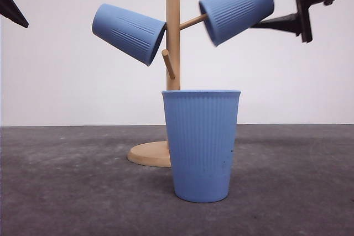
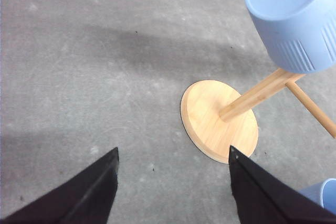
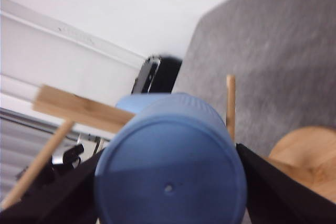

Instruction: Place three cups

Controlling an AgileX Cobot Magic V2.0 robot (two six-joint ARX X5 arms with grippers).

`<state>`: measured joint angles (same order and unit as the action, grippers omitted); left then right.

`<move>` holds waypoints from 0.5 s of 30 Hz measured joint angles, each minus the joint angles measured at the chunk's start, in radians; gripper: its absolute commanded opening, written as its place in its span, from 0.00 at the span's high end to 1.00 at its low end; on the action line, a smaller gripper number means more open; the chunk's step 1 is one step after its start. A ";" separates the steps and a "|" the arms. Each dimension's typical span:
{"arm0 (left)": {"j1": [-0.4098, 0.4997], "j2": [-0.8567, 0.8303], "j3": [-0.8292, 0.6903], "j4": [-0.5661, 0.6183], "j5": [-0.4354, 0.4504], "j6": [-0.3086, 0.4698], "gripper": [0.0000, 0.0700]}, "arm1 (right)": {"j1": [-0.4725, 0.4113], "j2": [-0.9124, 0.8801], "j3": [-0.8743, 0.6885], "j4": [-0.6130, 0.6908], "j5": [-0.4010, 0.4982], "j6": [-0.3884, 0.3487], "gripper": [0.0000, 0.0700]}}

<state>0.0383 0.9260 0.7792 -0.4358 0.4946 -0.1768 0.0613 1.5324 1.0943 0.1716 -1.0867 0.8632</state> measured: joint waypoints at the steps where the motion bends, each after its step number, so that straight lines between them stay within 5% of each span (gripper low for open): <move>1: 0.000 0.000 0.000 0.000 0.000 0.000 0.46 | 0.011 0.003 0.000 -0.010 0.012 -0.009 0.49; 11: 0.000 0.000 0.000 0.000 0.000 0.000 0.46 | 0.076 0.015 0.000 -0.068 0.114 -0.104 0.48; 15: 0.000 0.000 0.000 0.000 0.000 0.000 0.46 | 0.076 0.014 0.002 -0.094 0.119 -0.133 0.38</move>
<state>0.0383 0.9260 0.7792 -0.4358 0.4946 -0.1764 0.1375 1.5467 1.0958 0.0780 -0.9677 0.7303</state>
